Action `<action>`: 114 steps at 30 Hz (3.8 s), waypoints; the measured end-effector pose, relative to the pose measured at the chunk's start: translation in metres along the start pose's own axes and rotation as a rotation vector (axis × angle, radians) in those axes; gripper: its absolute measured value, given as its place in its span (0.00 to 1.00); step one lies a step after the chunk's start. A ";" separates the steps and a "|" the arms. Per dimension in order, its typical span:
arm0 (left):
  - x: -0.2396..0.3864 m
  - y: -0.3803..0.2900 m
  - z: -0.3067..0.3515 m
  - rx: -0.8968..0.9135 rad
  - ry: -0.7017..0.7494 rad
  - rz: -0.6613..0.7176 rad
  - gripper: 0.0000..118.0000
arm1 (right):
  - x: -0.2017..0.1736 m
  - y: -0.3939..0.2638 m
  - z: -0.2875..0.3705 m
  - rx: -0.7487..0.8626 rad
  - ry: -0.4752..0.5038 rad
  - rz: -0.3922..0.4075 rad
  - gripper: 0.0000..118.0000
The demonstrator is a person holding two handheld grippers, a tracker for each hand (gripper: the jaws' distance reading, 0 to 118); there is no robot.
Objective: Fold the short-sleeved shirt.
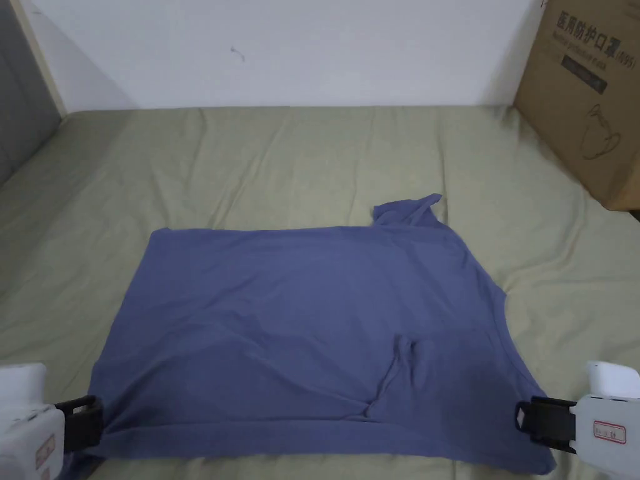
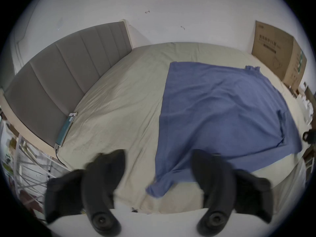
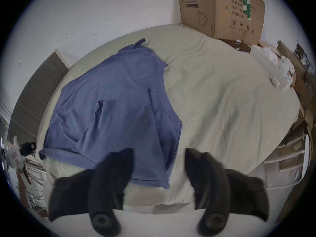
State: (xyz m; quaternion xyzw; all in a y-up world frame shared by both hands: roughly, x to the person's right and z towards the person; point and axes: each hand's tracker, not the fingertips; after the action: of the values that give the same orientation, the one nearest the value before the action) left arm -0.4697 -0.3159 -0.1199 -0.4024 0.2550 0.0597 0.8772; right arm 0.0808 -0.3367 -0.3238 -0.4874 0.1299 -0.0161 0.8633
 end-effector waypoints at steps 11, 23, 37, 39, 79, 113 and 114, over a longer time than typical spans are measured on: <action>-0.010 -0.031 0.052 0.042 -0.053 0.208 0.02 | -0.027 -0.042 0.045 0.109 0.048 -0.011 0.04; -0.006 -0.053 0.014 -0.055 -0.117 0.203 0.95 | -0.036 -0.054 0.024 0.034 0.059 0.010 0.01; 0.001 -0.052 -0.012 -0.126 -0.105 0.164 0.03 | -0.017 -0.050 0.014 -0.033 0.065 -0.083 0.03; 0.003 -0.050 -0.008 -0.126 -0.105 0.156 0.03 | -0.012 -0.041 0.010 -0.025 0.073 -0.098 0.29; 0.041 0.127 -0.142 -0.179 -0.021 -0.030 0.59 | -0.023 0.155 -0.121 -0.159 0.047 -0.113 0.30; 0.024 0.055 -0.119 -0.223 -0.061 0.074 0.39 | -0.007 0.038 -0.052 -0.066 0.046 -0.156 0.01; 0.025 0.058 -0.116 -0.211 -0.050 0.083 0.24 | -0.006 0.040 -0.056 -0.072 0.044 -0.161 0.01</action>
State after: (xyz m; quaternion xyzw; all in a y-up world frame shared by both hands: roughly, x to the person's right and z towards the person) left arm -0.5128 -0.3655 -0.2345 -0.4802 0.2416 0.1324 0.8328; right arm 0.0575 -0.3617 -0.3841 -0.5265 0.1098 -0.0914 0.8381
